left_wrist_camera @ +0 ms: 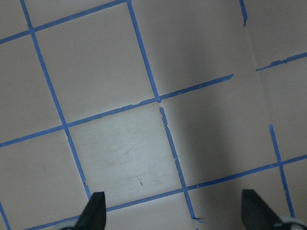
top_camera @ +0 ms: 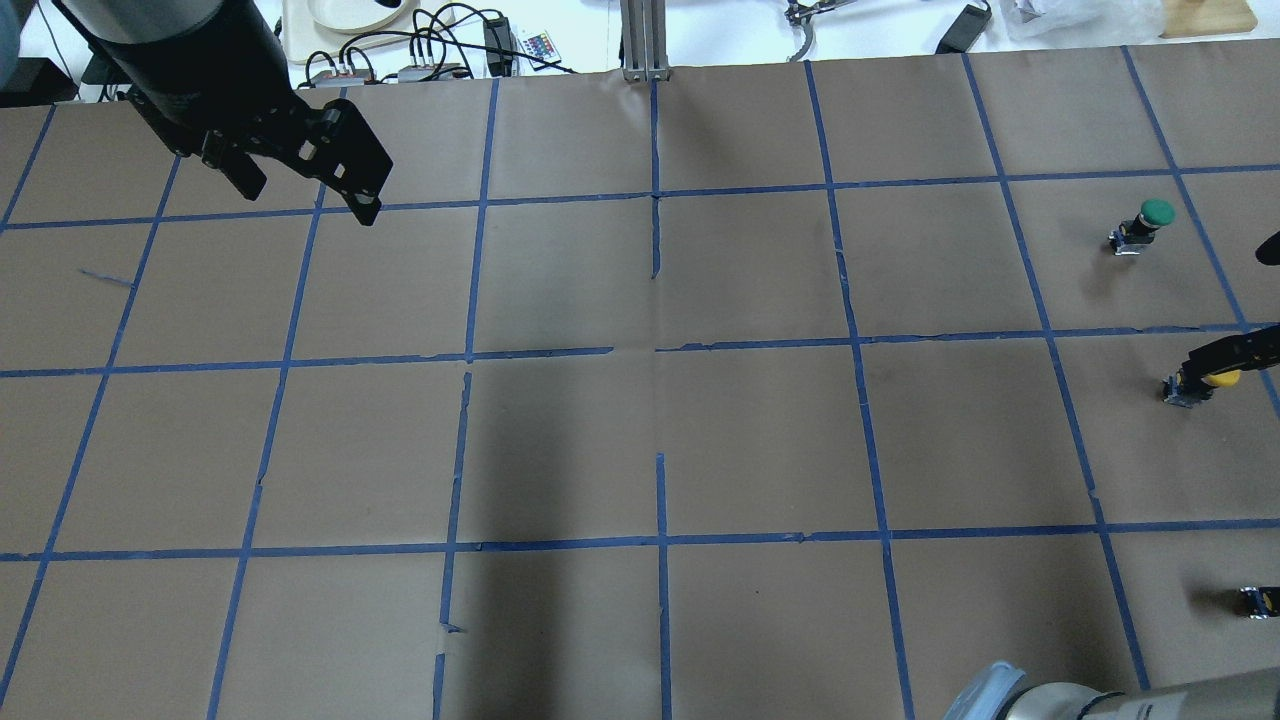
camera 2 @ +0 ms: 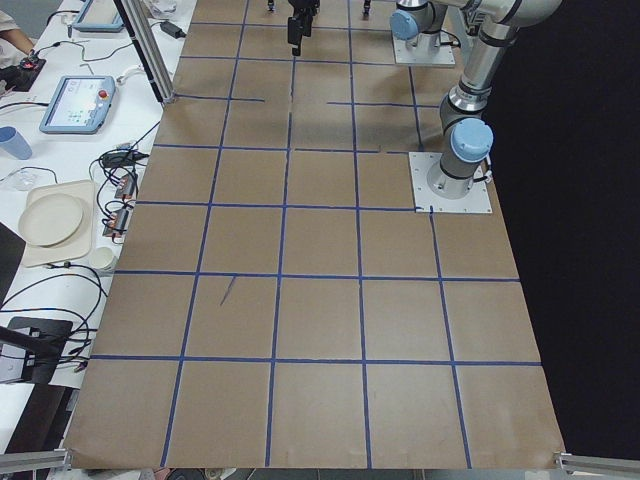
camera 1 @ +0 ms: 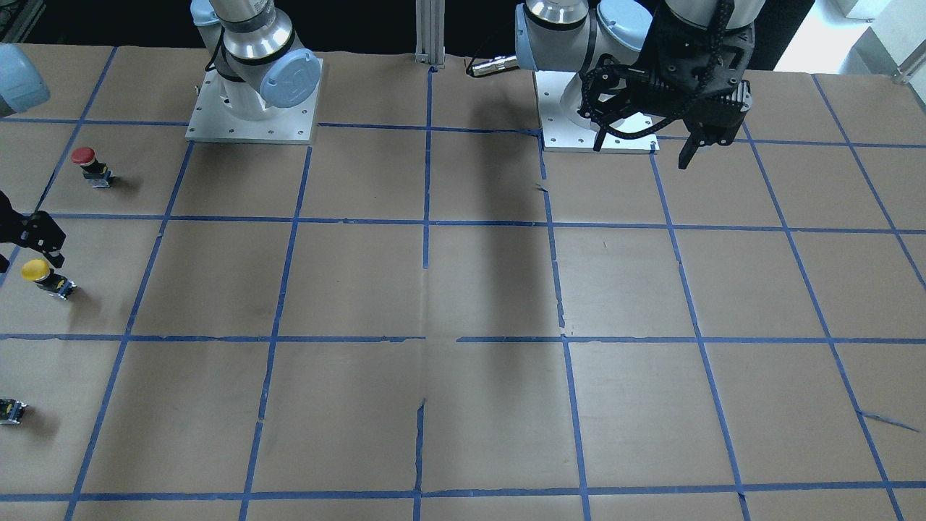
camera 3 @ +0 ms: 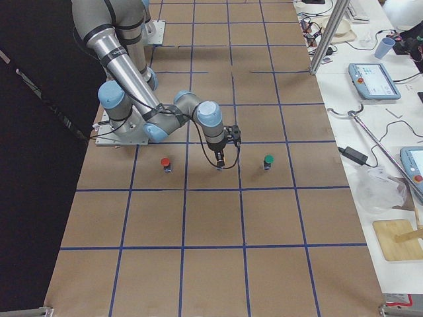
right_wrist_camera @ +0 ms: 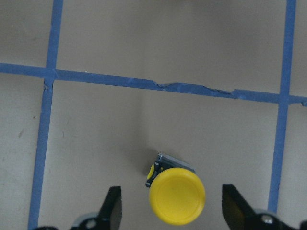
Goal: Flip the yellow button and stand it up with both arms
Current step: 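Lower the button upright onto the table with the right gripper, then open the right gripper and release the standing button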
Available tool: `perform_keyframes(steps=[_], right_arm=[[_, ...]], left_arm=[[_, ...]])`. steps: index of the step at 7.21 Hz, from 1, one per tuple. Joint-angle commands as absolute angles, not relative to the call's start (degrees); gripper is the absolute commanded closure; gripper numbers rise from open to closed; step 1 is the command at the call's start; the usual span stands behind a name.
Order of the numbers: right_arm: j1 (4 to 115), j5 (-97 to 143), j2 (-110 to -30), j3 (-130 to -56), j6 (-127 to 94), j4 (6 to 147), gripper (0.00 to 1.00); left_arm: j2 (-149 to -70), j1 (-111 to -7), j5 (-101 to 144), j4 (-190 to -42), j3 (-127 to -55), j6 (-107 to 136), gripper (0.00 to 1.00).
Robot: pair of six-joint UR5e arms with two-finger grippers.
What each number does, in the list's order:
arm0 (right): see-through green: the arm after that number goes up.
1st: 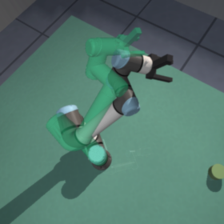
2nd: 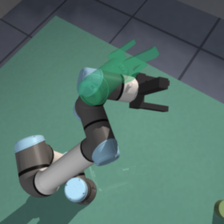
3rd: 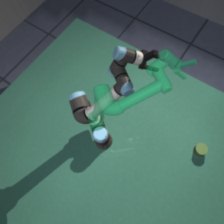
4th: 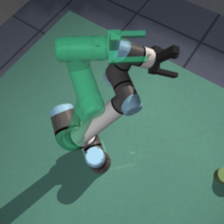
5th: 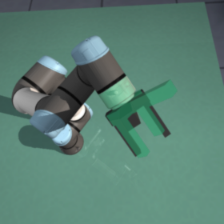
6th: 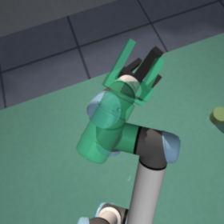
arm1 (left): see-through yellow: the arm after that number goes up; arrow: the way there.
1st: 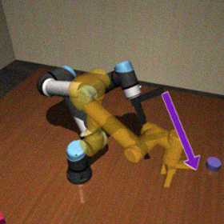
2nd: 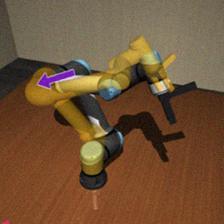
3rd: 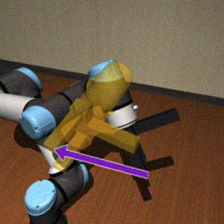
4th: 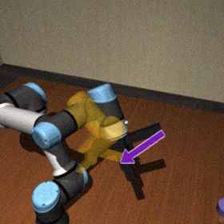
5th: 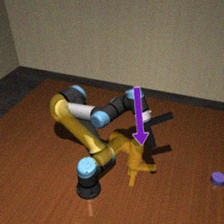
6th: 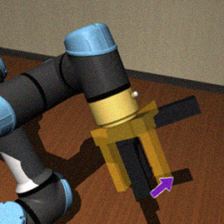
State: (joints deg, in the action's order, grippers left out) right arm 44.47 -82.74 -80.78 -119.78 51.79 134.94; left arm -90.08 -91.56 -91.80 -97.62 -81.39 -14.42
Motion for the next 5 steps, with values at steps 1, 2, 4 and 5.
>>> perform_keyframes(steps=[1,2,4,5], right_arm=[[44.6,-83.2,-85.2,-117.1,50.7,124.3,0.0],[45.0,-83.3,-89.3,-114.6,46.0,117.0,0.0],[51.5,-85.5,-95.2,-110.4,38.1,106.6,0.0],[58.5,-88.8,-97.5,-108.3,31.0,102.0,0.0]], left_arm=[[-89.8,-91.2,-91.5,-96.2,-83.0,-14.9,0.01],[-90.0,-91.3,-90.5,-96.2,-83.6,-14.9,0.01],[-89.6,-90.7,-90.9,-94.8,-85.2,-15.0,0.01],[-89.7,-90.4,-90.4,-94.8,-85.3,-14.9,0.01]])
